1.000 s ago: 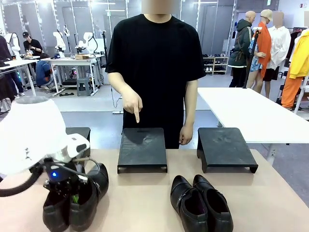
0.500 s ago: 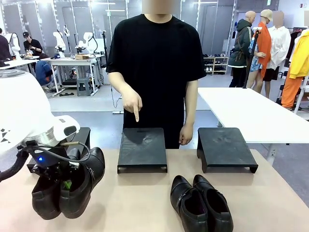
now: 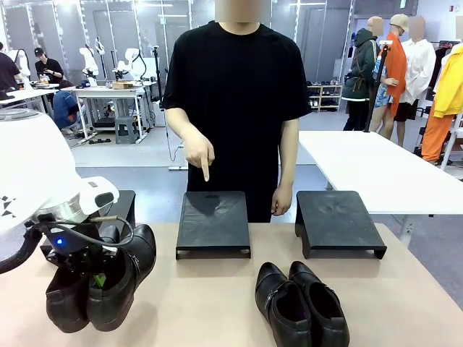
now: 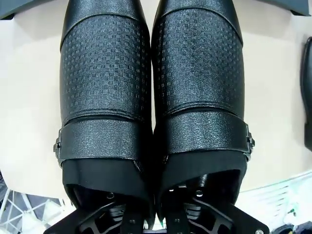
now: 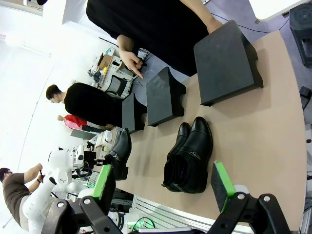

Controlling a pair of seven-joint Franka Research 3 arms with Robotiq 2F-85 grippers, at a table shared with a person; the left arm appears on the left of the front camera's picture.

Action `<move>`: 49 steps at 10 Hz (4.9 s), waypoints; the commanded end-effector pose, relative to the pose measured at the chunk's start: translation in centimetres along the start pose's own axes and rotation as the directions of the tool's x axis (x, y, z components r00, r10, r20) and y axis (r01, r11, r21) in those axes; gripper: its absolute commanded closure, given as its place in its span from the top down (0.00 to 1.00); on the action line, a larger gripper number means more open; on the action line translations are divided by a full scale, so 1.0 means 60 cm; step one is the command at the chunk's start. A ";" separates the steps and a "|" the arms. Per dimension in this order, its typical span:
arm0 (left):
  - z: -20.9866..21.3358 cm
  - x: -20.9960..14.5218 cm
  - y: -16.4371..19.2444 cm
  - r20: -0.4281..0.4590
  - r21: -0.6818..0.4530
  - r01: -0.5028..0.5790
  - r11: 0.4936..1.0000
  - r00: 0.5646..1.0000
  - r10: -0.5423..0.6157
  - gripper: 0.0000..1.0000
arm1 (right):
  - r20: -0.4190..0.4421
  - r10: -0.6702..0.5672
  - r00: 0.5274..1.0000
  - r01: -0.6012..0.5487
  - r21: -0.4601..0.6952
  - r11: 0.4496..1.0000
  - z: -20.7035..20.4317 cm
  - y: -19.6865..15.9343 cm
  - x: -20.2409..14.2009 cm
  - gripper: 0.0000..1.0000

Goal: Place the shoes on the stand as instructed by the person.
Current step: Pick up one pair of Shoes and place it on the Shoes Stand indicated by the person.

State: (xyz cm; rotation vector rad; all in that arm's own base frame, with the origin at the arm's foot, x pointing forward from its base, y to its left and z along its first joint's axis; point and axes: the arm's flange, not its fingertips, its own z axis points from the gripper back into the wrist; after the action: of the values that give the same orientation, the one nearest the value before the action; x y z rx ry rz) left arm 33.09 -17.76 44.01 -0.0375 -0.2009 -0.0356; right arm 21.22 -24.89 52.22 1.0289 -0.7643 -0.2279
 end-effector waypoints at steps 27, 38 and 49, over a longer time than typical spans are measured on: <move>-0.106 0.450 -0.371 0.230 0.107 -0.025 0.994 0.973 -0.001 0.09 | 0.007 0.013 1.000 -0.013 0.011 1.000 0.002 0.001 0.001 1.00; -0.139 0.466 -0.359 0.220 0.089 -0.011 0.996 0.975 -0.009 0.77 | 0.007 0.013 1.000 -0.013 0.011 1.000 0.002 0.001 0.001 1.00; -0.093 0.451 -0.366 0.234 0.101 -0.023 0.995 0.972 -0.001 1.00 | 0.007 0.013 1.000 -0.013 0.011 1.000 0.002 0.001 0.001 1.00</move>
State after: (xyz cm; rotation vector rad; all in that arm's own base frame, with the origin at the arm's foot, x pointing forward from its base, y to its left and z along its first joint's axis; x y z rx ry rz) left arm 59.70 -40.76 44.67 0.0674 -0.4304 -0.0077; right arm 21.26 -24.92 52.22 1.0280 -0.7630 -0.2288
